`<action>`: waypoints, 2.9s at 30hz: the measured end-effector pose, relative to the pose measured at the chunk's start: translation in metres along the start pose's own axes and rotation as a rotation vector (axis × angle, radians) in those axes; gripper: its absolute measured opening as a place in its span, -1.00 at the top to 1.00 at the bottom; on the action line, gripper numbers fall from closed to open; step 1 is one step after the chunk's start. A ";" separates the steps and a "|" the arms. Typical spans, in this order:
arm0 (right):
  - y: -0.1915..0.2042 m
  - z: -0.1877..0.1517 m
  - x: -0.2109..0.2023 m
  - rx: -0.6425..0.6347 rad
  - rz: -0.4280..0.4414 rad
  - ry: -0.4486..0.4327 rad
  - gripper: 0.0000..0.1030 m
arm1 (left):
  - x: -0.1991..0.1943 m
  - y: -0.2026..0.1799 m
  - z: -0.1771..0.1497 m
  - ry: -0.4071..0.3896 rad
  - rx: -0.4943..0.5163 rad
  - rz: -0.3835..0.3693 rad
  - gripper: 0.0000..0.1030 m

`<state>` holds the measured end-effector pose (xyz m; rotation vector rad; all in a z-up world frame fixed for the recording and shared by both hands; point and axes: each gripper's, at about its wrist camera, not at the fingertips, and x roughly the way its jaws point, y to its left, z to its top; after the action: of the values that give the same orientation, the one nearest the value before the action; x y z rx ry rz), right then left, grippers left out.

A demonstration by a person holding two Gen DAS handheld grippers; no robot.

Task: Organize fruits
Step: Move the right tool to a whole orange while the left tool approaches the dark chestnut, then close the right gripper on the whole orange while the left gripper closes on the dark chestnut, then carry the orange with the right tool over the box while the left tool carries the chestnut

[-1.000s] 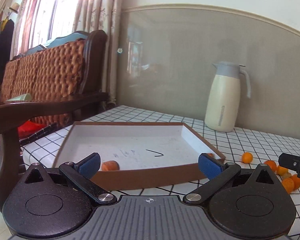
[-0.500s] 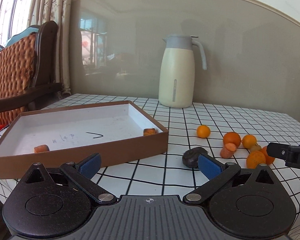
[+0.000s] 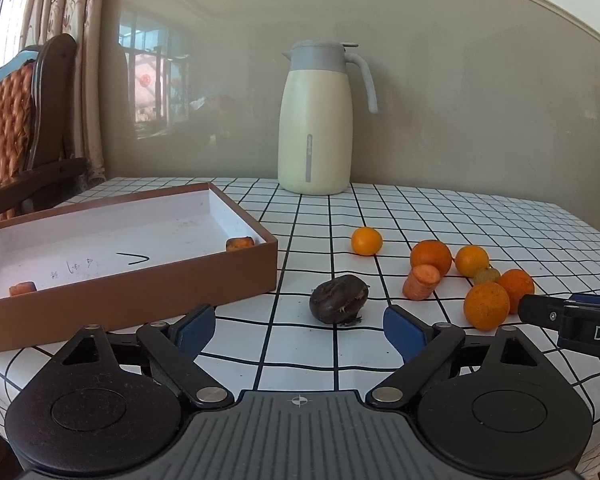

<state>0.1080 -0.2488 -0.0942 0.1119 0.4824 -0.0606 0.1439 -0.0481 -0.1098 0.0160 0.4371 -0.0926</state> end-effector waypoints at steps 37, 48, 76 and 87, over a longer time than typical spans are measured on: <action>0.019 -0.003 0.024 0.001 0.033 0.050 0.14 | 0.034 -0.013 0.004 0.040 0.045 -0.008 -0.44; 0.022 -0.001 0.035 0.011 0.025 0.068 0.21 | 0.045 -0.015 0.006 0.056 0.047 -0.022 -0.42; 0.026 0.005 0.051 0.031 0.006 0.070 0.43 | 0.062 -0.022 0.008 0.079 0.015 -0.065 0.18; 0.030 0.004 0.043 0.012 0.026 0.051 0.44 | 0.053 -0.012 0.007 0.060 -0.002 -0.057 0.19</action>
<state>0.1507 -0.2207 -0.1076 0.1316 0.5315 -0.0348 0.1934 -0.0648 -0.1258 0.0038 0.4978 -0.1484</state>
